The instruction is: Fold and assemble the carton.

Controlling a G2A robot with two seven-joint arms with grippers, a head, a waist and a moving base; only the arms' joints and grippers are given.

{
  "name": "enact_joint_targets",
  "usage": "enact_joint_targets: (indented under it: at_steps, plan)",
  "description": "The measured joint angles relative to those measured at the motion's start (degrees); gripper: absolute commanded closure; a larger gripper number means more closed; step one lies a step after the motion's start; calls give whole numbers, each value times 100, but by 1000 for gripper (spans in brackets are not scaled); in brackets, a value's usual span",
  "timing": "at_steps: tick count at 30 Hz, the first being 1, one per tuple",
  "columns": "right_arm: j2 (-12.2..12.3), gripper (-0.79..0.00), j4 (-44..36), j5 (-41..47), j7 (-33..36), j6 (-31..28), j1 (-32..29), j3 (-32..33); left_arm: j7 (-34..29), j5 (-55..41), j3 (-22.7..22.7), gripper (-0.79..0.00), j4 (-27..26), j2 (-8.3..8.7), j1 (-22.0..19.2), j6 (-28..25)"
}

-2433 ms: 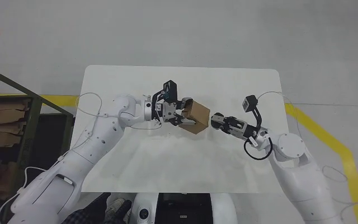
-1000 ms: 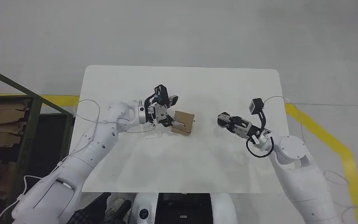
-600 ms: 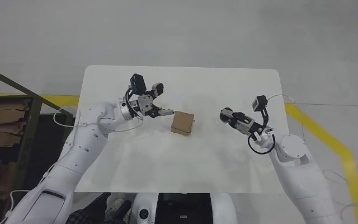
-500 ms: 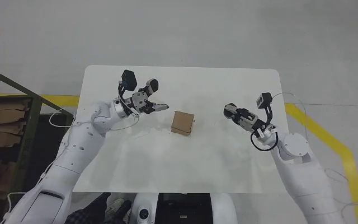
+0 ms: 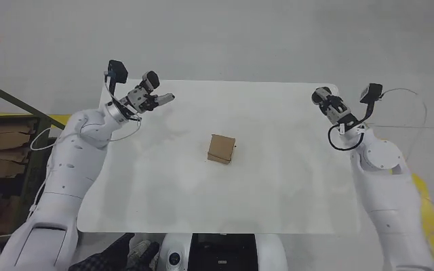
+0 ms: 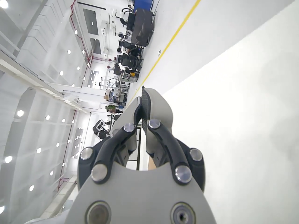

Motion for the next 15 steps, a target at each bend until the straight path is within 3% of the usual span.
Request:
enact_joint_targets:
  at_steps: [15]
  plan:
    - [-18,0,589,-841,-490,-188,846,10,-535,-608,-1050,-785,-251,220,440,795]
